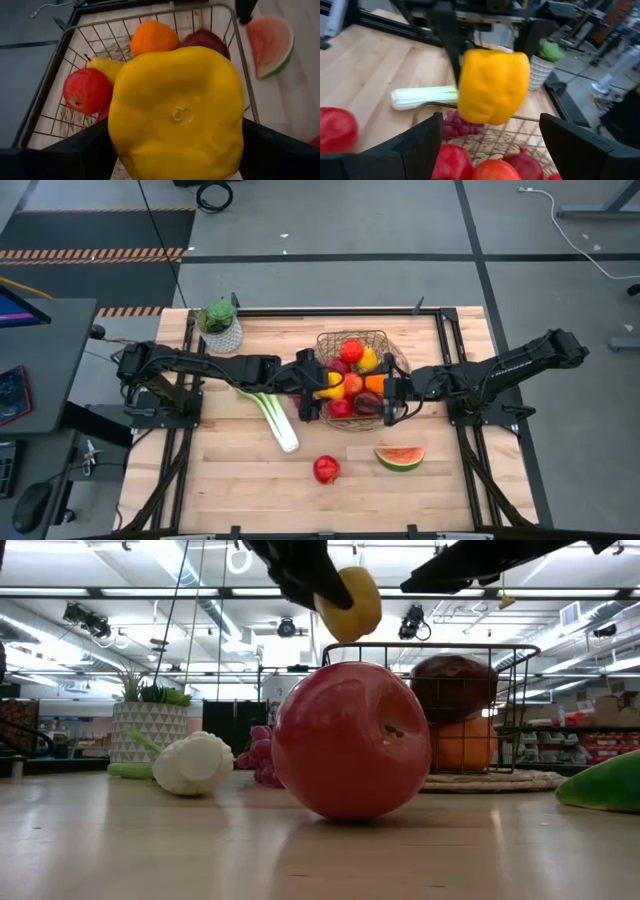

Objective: Build produce basket
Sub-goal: Put the bell pepper into the wire basket

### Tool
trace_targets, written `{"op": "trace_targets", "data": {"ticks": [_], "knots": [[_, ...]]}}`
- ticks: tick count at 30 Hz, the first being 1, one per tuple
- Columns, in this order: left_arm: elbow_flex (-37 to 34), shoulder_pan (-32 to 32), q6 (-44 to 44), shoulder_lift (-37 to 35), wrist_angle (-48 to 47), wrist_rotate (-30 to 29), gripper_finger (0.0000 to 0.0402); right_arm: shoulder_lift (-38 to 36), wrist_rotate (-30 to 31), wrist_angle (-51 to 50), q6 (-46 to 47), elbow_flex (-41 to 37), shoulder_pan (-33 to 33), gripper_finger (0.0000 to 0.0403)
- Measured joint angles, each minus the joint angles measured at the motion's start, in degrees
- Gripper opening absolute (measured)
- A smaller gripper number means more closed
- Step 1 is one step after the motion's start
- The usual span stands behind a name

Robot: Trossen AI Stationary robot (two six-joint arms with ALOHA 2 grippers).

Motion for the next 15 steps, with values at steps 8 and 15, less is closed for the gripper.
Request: {"op": "trace_targets", "data": {"ticks": [8, 15], "knots": [[0.0, 0.2, -2.6, 0.0, 1.9, 0.0, 0.0328, -3.0, 5.0, -3.3, 0.4, 0.0, 0.0, 0.0335], [0.0, 0.9, -2.4, 3.7, 12.1, 0.0, 0.0328, -6.4, 5.0, -5.4, 2.1, 0.0, 0.0, 0.0335]]}}
